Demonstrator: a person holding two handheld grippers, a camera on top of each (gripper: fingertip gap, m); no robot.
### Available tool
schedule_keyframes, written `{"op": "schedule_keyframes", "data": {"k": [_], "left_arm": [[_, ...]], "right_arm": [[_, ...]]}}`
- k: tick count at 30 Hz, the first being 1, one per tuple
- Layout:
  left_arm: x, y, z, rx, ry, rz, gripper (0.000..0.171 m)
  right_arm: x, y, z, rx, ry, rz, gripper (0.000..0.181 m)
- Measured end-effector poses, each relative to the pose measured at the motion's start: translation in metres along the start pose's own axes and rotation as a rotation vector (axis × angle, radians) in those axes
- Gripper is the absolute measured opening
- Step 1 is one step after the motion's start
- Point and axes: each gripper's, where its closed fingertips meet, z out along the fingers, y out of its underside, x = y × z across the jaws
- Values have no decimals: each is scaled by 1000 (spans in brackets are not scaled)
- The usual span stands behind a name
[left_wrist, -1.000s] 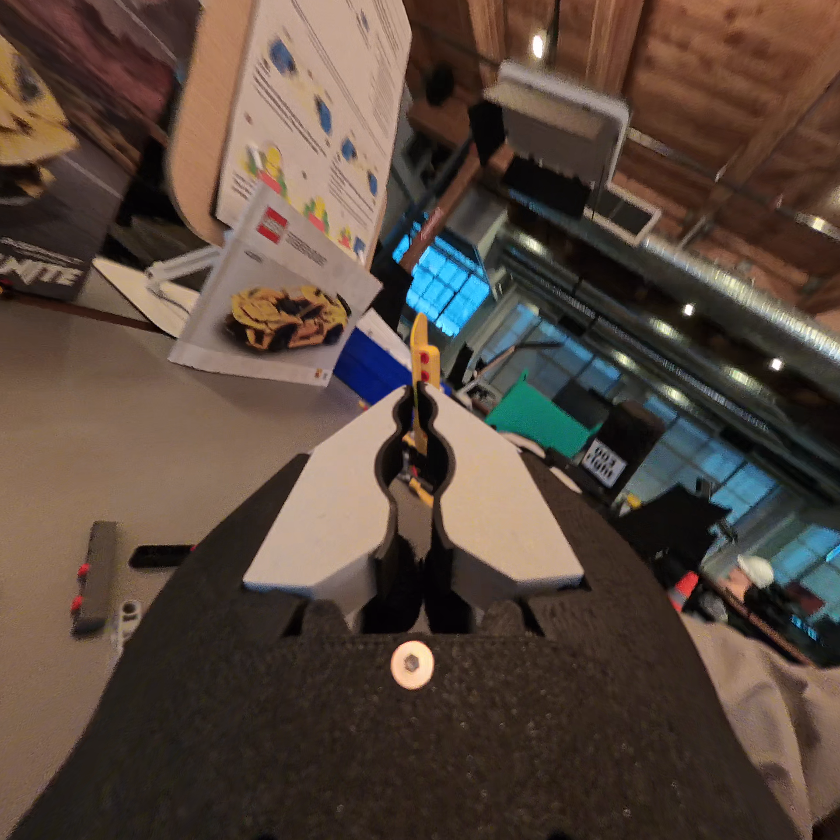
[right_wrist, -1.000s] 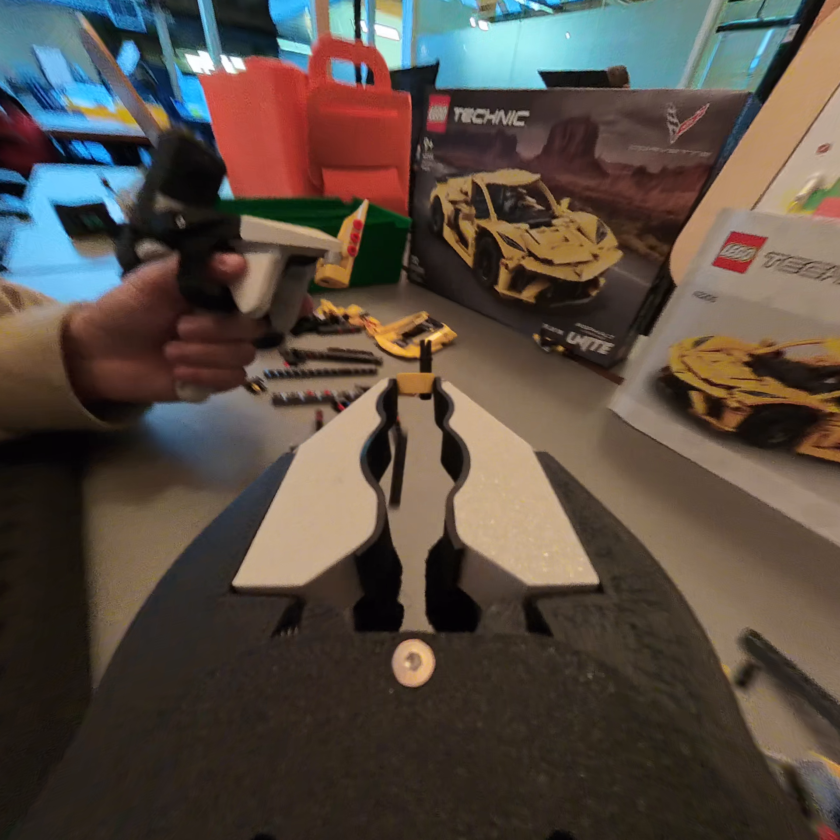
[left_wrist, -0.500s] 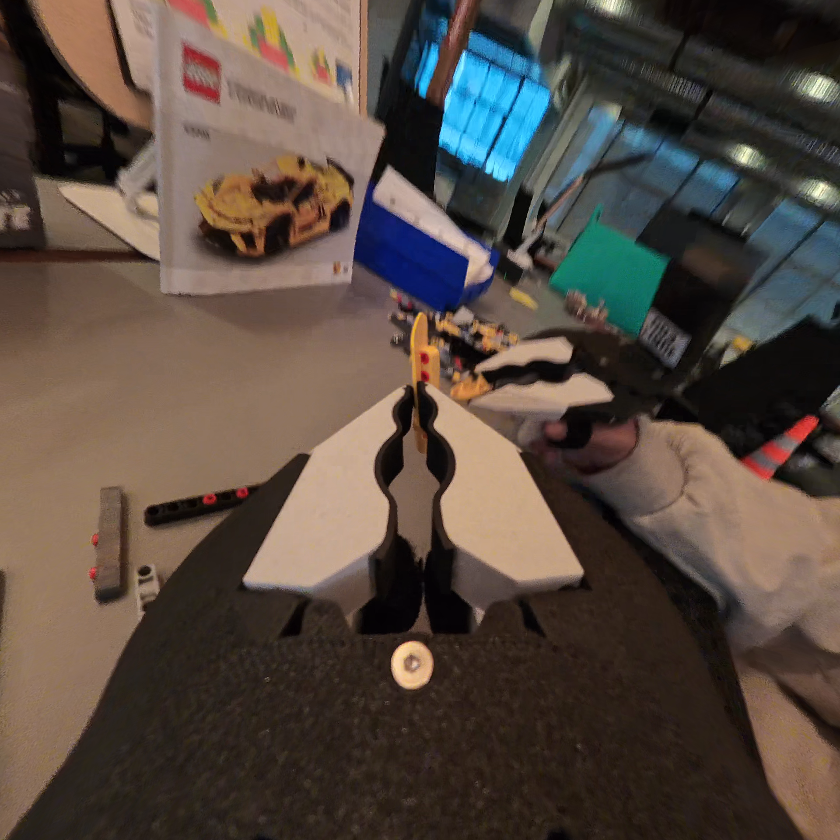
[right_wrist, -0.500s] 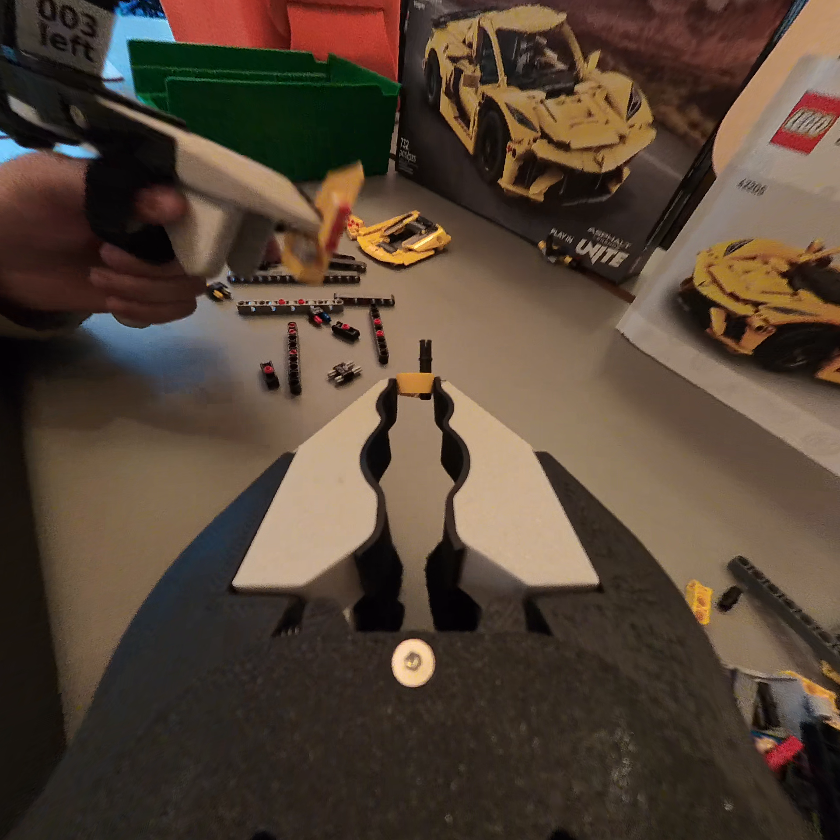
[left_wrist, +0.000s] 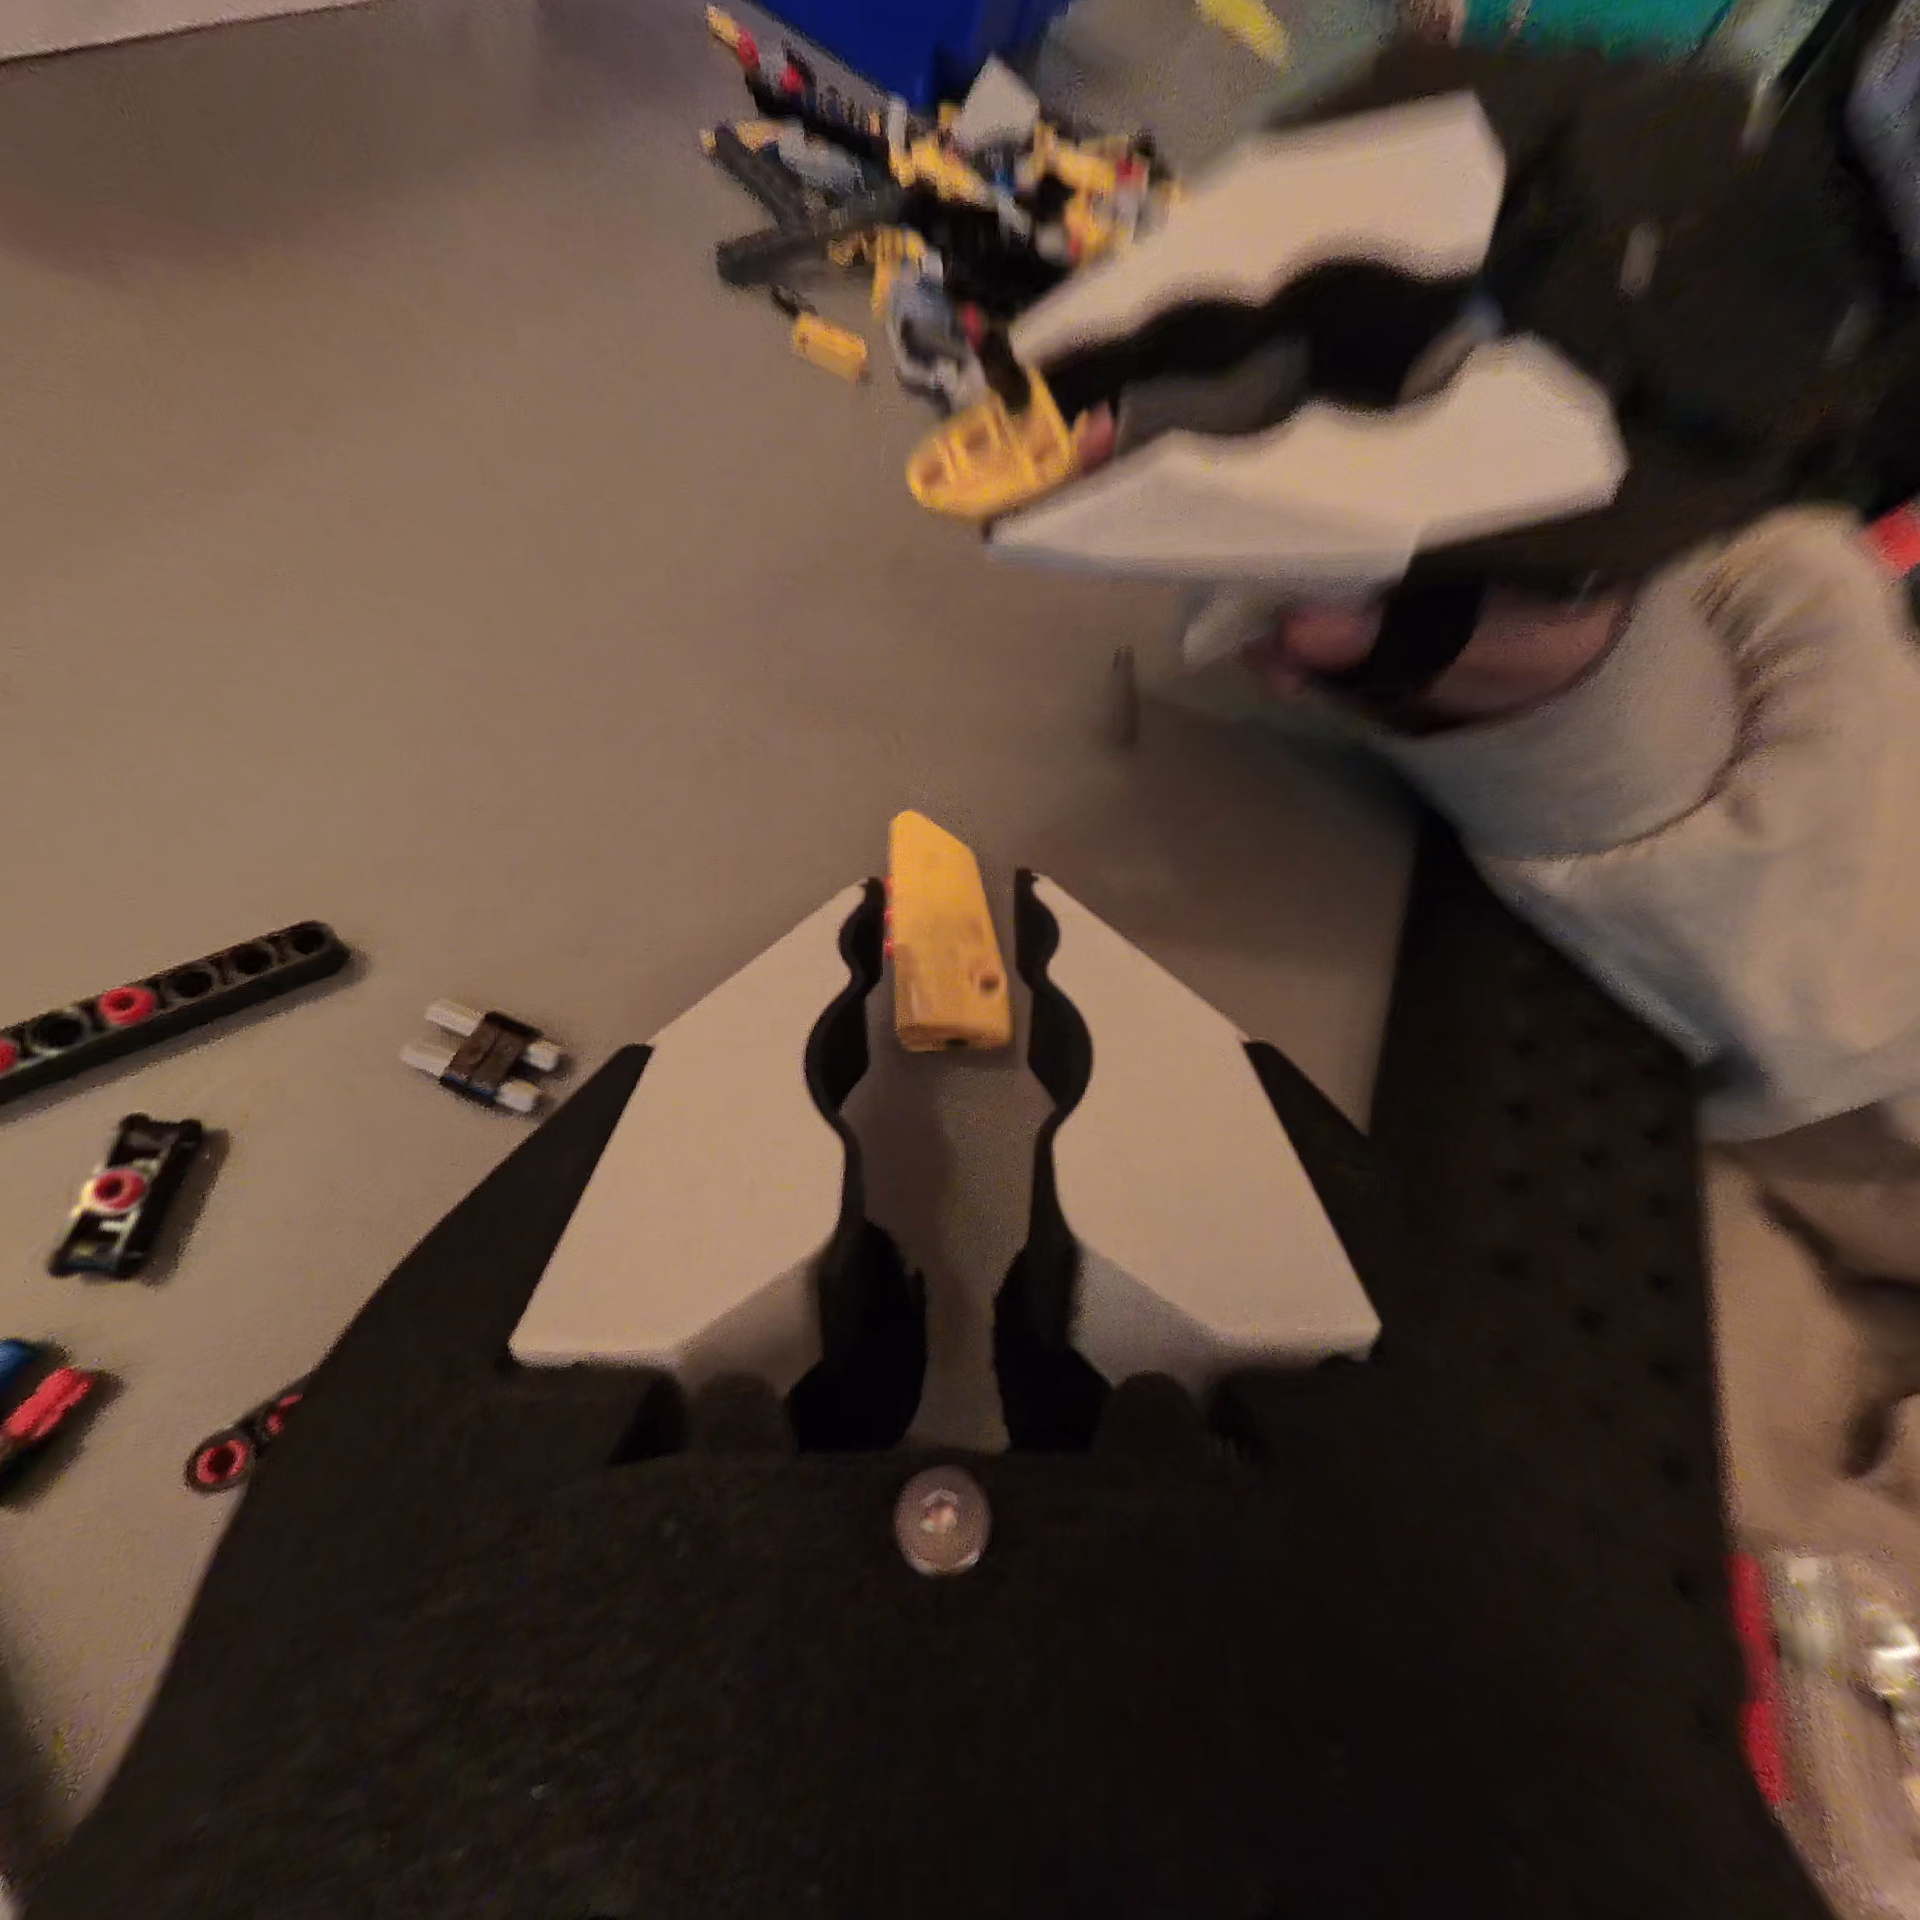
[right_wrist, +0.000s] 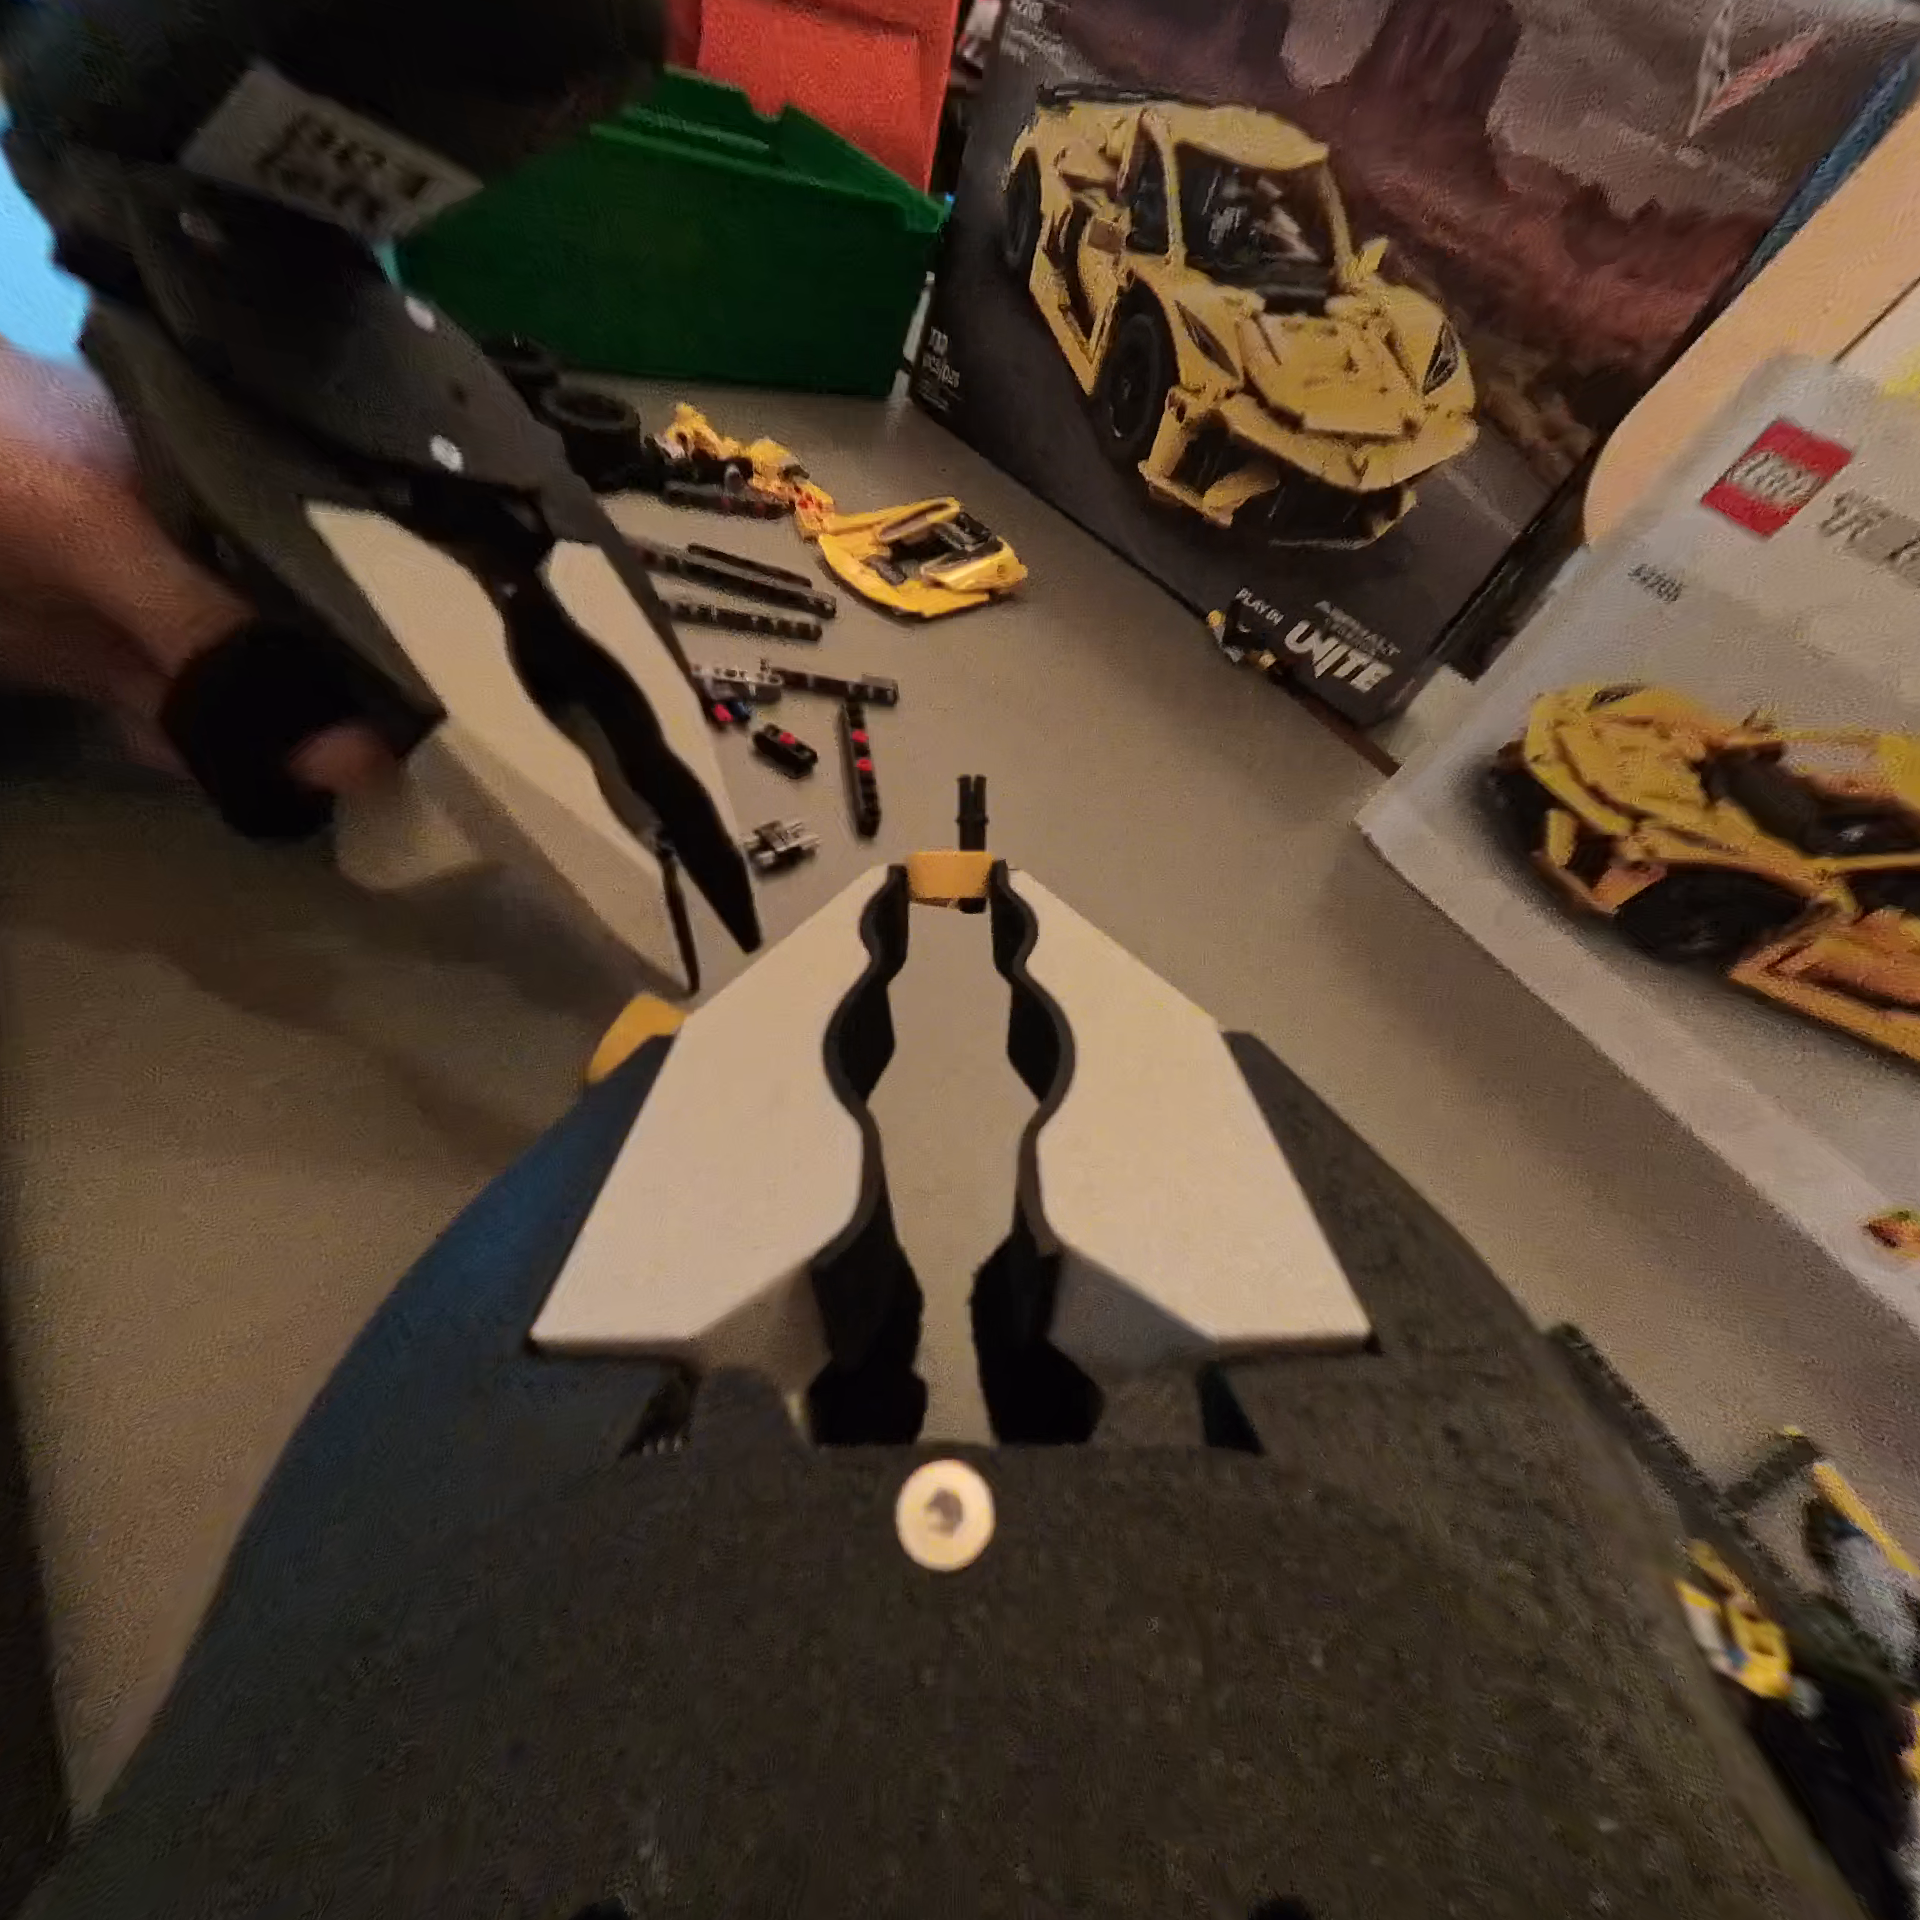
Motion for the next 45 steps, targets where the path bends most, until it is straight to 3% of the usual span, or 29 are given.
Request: {"op": "schedule_keyframes", "data": {"k": [4,8,12,26,30,33,35,37,38,42,45], "left_arm": [[4,-37,-24,221,156,-182,25],[15,-45,-30,270,260,-227,23],[16,-46,-30,276,270,-219,7],[20,-43,-27,278,231,-120,4],[25,-49,-33,319,280,-159,3],[27,-48,-34,302,277,-126,3],[1,-62,-59,435,232,-211,3],[-33,-80,-108,623,225,-309,3],[-39,-82,-116,652,204,-309,3],[-4,-66,-68,441,182,-126,4],[13,-54,-49,346,197,-46,4]], "right_arm": [[-16,-4,4,-26,66,-284,15],[-29,-7,7,-17,75,-415,15],[-31,-8,7,-10,60,-416,15],[-36,-8,8,-15,55,-456,15],[-38,-16,2,19,-23,-296,16],[-39,-15,0,29,-59,-291,16],[-14,3,-7,-79,21,-255,15],[9,-18,-34,113,-25,-11,15],[21,-18,-42,122,-13,29,15],[65,42,-49,-181,95,76,15],[133,80,-95,-354,332,95,15]]}}
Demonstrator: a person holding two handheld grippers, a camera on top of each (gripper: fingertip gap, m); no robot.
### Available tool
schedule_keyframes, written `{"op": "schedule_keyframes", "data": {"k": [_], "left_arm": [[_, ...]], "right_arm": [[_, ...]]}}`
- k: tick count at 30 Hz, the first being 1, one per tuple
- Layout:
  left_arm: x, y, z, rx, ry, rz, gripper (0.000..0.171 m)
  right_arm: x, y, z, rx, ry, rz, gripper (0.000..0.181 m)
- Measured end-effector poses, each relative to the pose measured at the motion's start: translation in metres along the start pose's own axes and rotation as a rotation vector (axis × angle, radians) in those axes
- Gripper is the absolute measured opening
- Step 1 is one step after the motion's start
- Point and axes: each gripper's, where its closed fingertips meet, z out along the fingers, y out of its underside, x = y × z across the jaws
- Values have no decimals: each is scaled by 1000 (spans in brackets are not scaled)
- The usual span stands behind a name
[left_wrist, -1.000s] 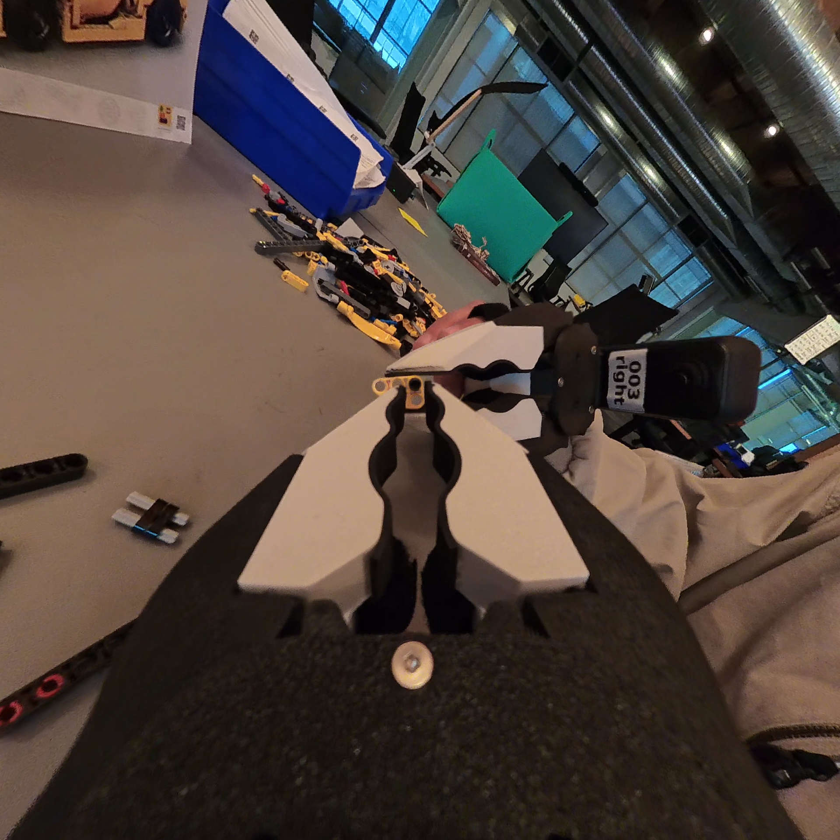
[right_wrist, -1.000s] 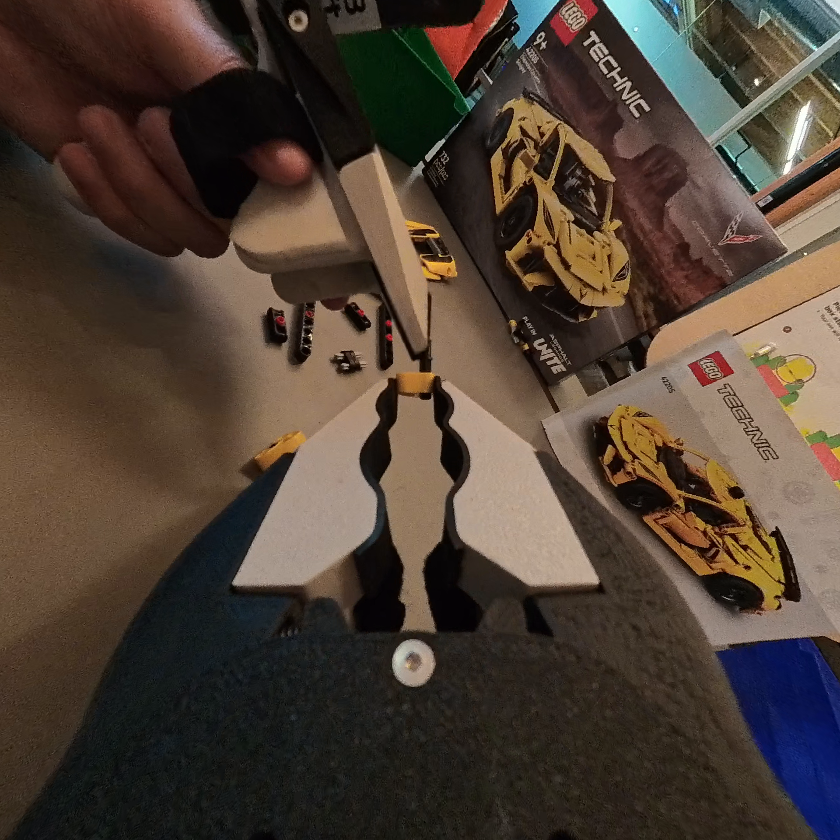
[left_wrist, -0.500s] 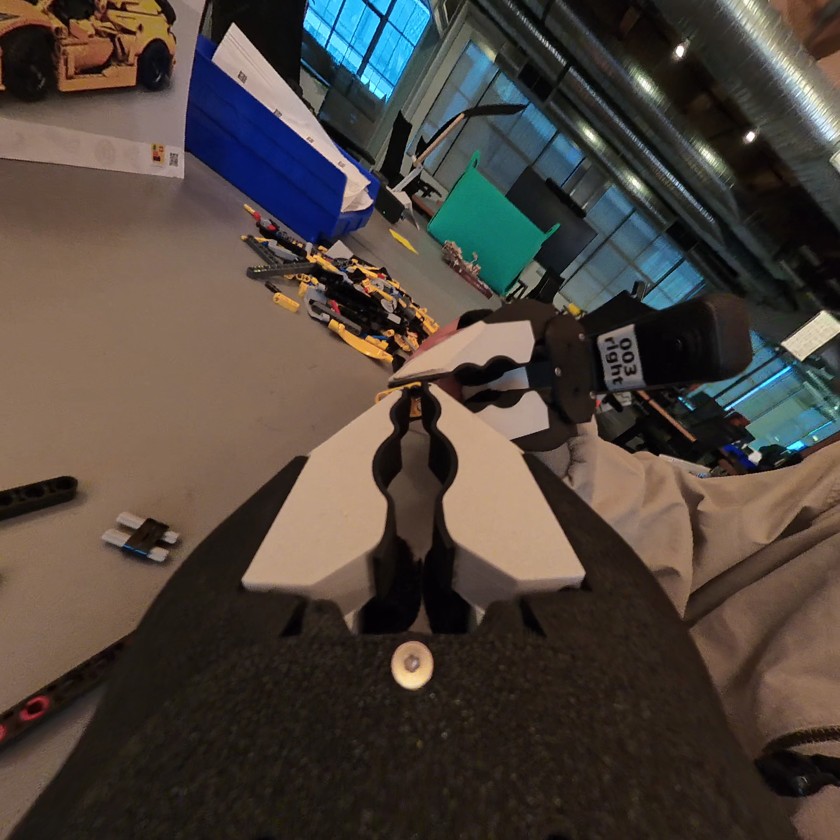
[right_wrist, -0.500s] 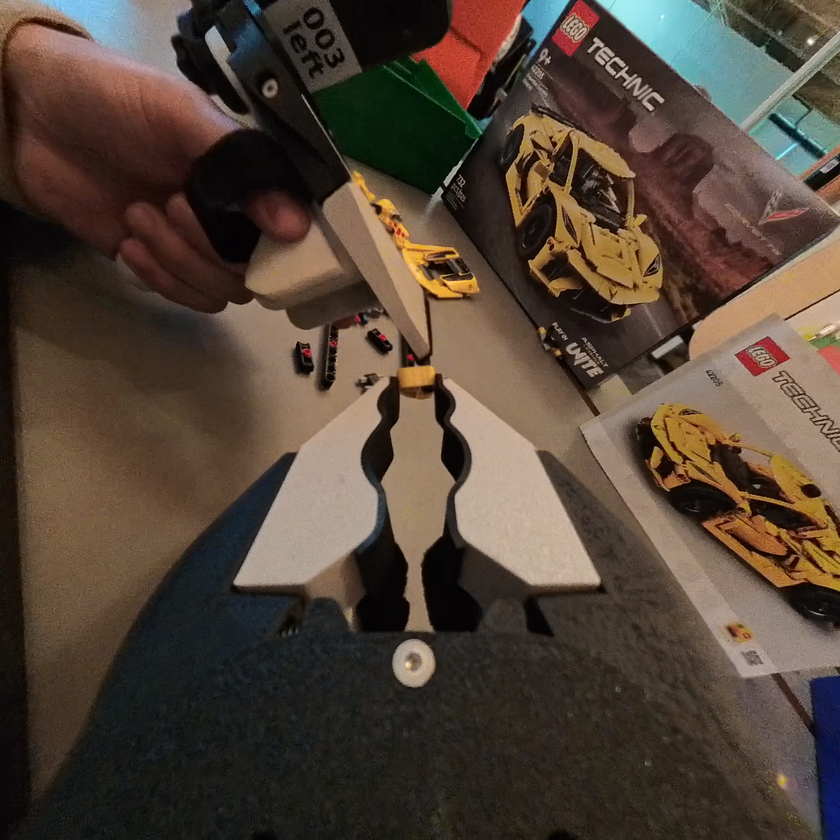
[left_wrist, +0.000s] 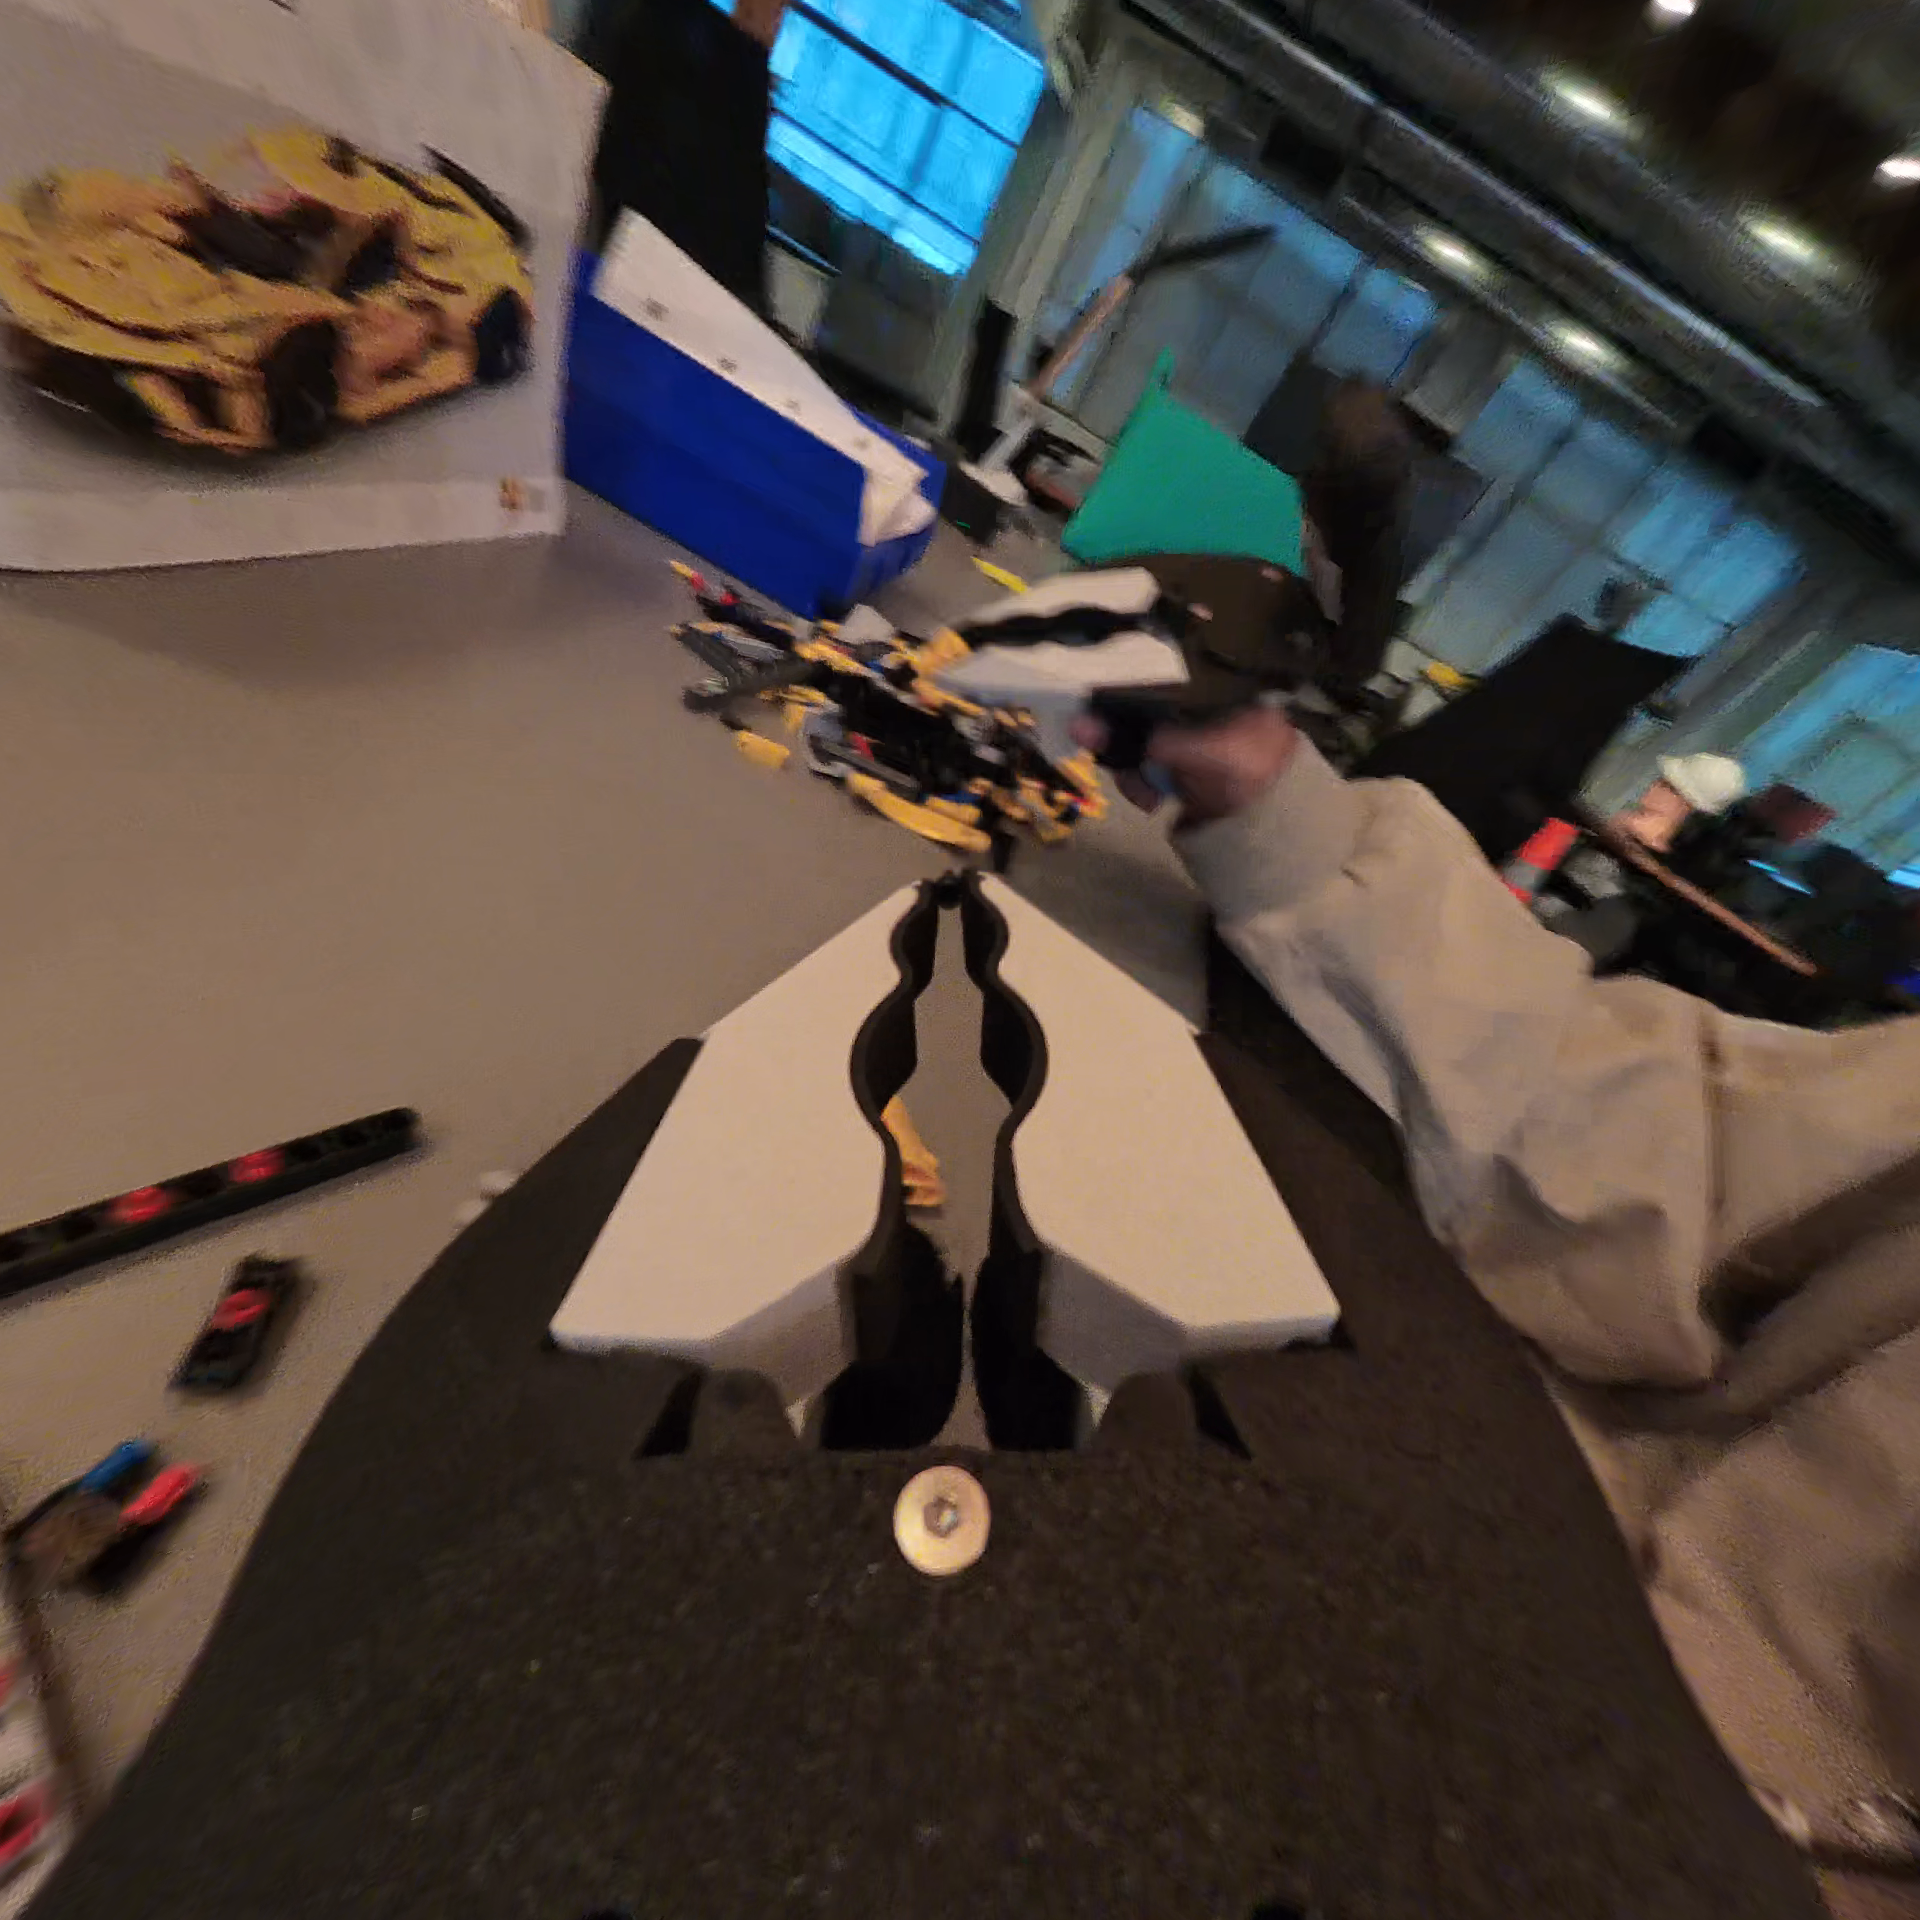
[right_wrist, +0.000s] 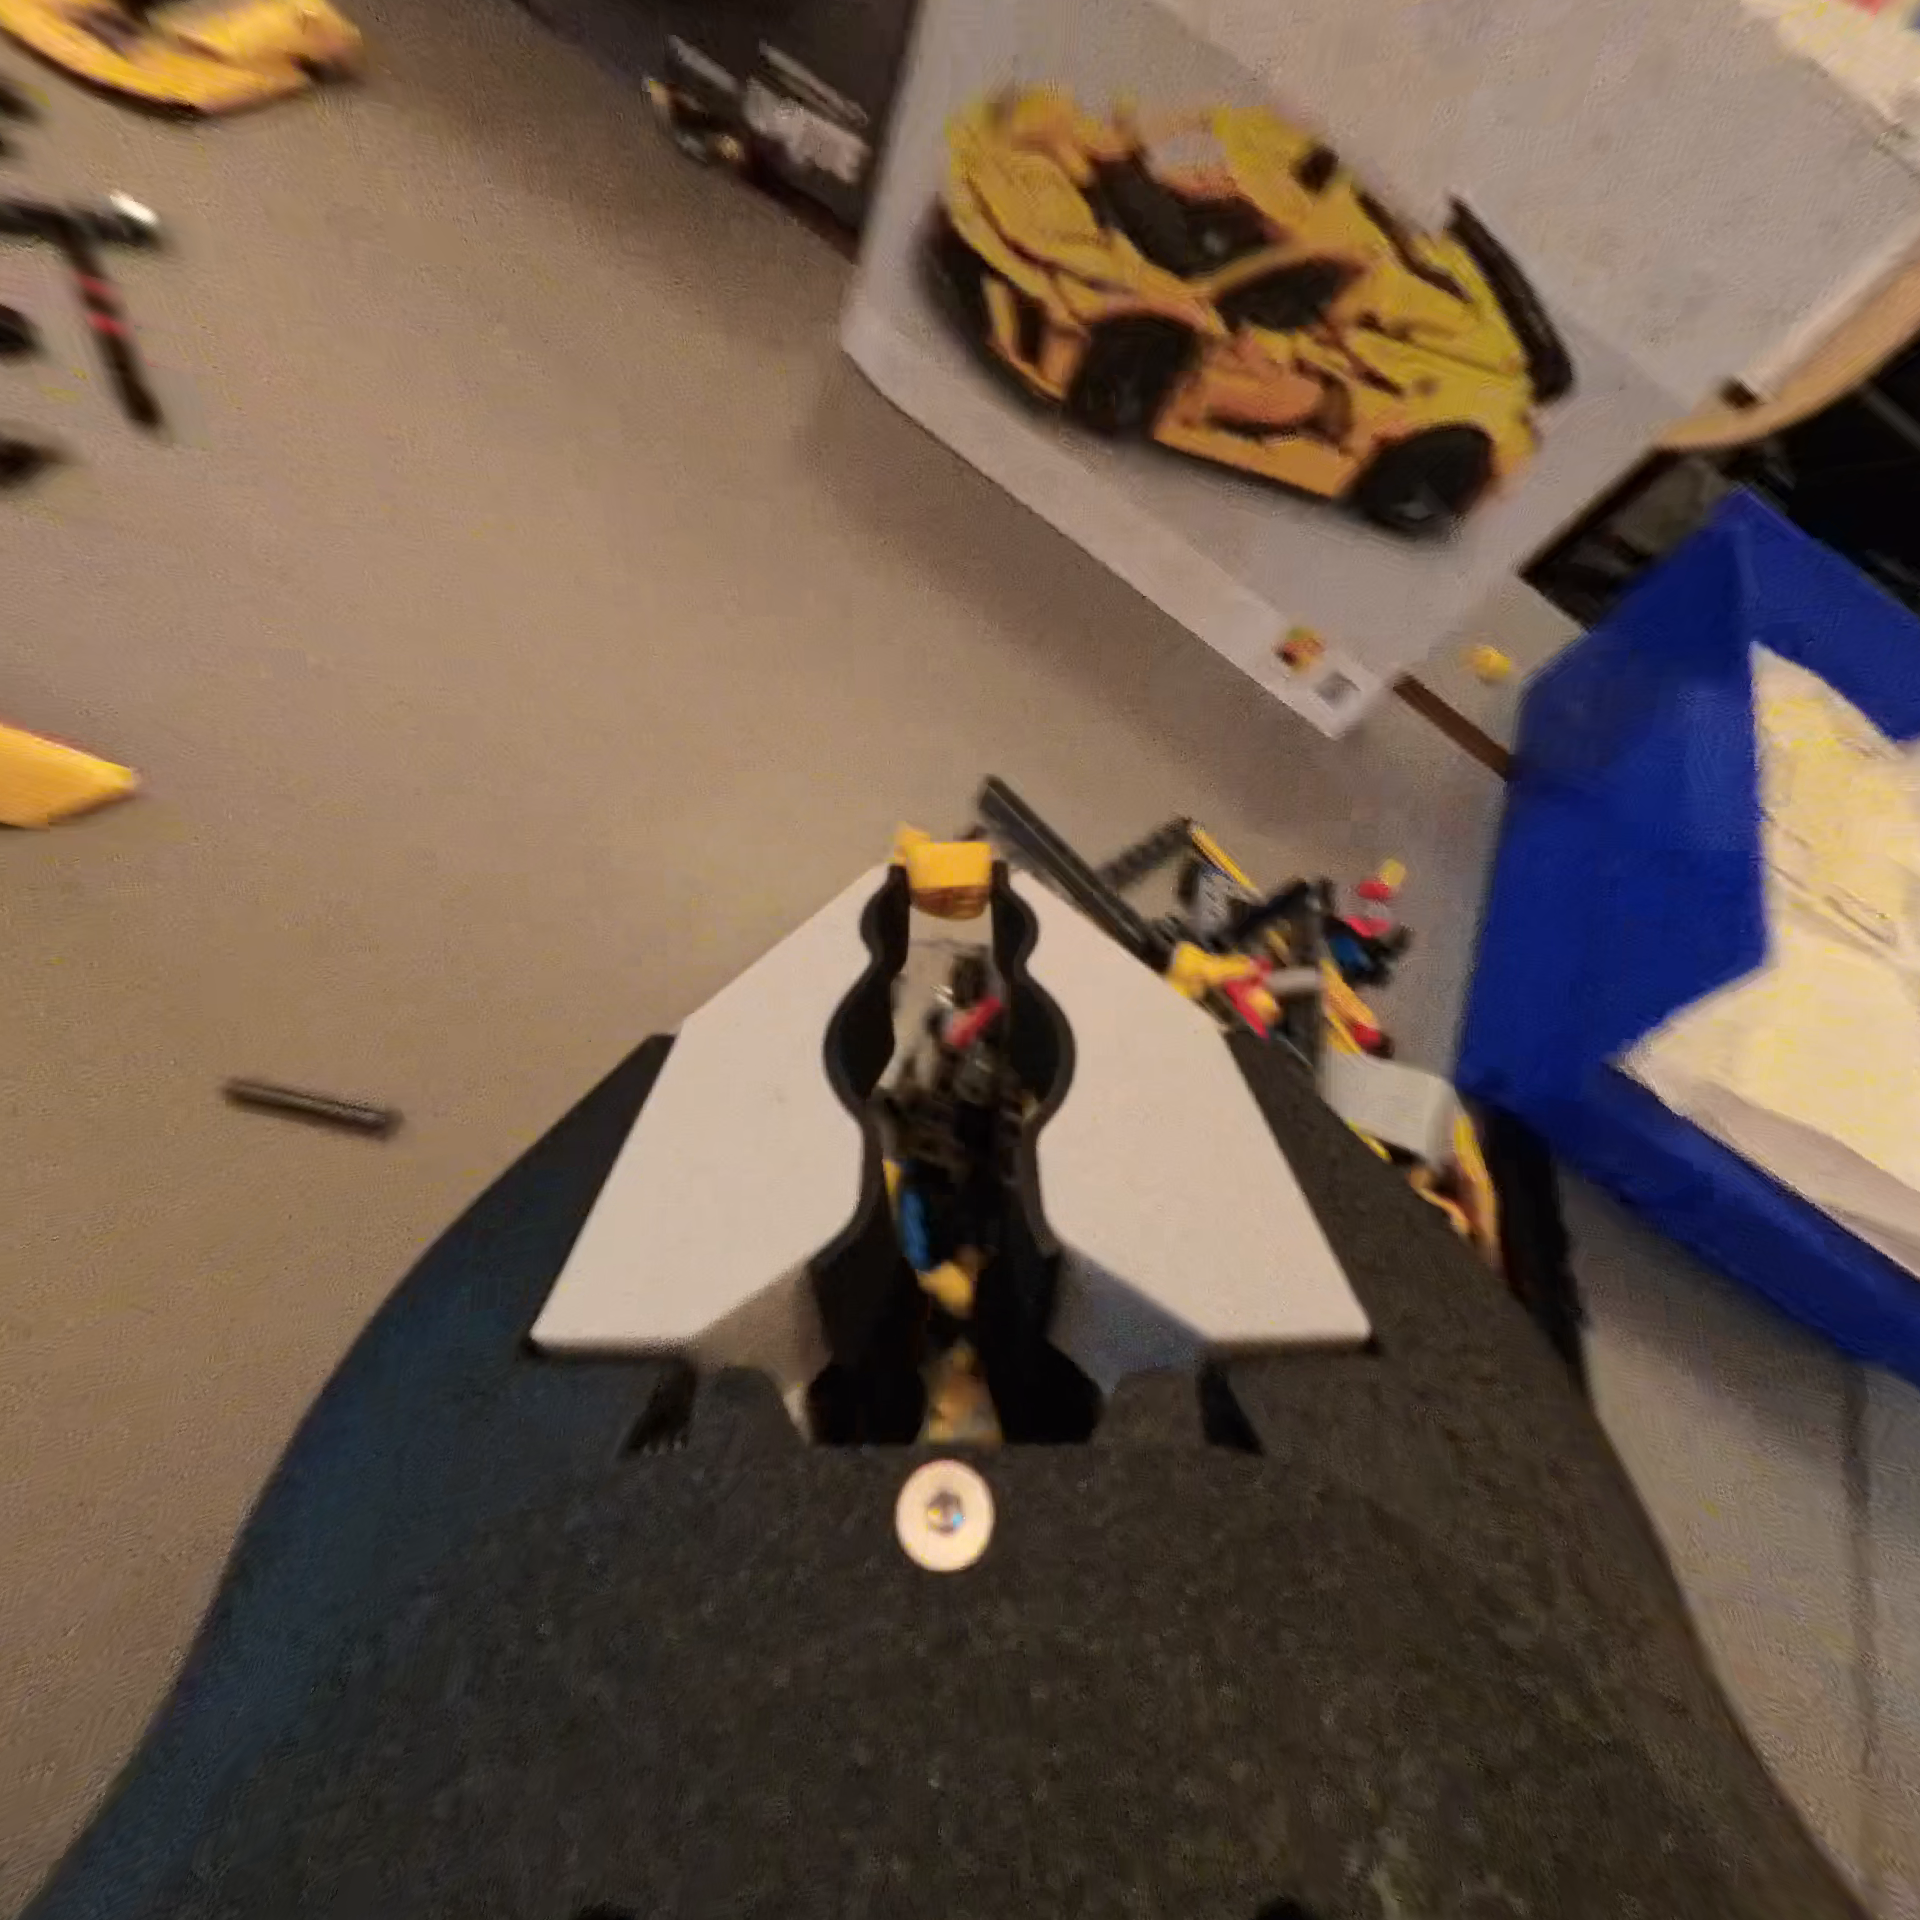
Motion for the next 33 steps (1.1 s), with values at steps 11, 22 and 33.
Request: {"op": "schedule_keyframes", "data": {"k": [11,22,33], "left_arm": [[2,12,7,-53,-8,-4,4],[6,20,10,-88,24,-23,4],[19,13,15,-35,134,-156,4]], "right_arm": [[-82,19,-39,46,-493,-152,28],[-133,49,-7,-159,-654,-317,4],[70,73,-20,-255,-30,-46,13]]}}
